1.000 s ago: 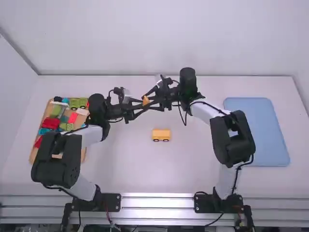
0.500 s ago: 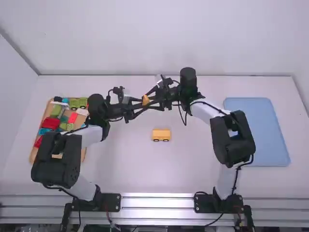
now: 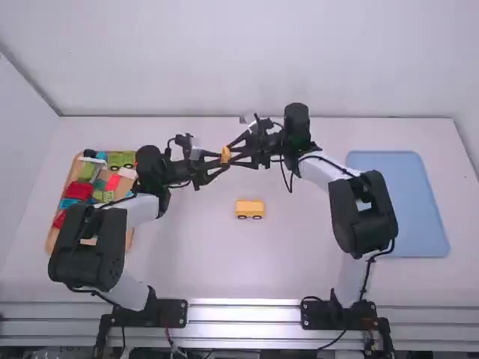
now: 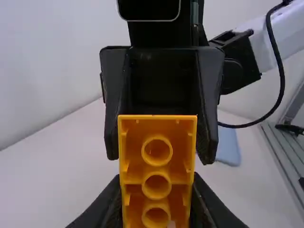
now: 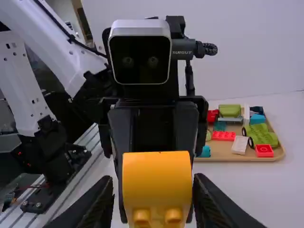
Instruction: Assemble lego blocks to make yellow taxi
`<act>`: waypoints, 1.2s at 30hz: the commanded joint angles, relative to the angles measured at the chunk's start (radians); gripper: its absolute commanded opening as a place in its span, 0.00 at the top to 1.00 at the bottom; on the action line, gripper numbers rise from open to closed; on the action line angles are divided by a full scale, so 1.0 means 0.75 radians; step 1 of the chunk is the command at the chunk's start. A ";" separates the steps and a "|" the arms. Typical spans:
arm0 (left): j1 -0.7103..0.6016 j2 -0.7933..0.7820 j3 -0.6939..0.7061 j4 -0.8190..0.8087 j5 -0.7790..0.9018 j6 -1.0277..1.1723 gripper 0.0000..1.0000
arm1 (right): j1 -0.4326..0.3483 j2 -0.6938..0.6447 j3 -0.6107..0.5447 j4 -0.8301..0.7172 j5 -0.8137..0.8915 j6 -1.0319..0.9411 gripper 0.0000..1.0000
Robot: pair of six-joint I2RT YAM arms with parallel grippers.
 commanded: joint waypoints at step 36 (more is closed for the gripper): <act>0.006 -0.010 -0.004 -0.622 -0.714 0.197 0.01 | -0.096 -0.019 0.022 -0.300 0.828 0.043 0.85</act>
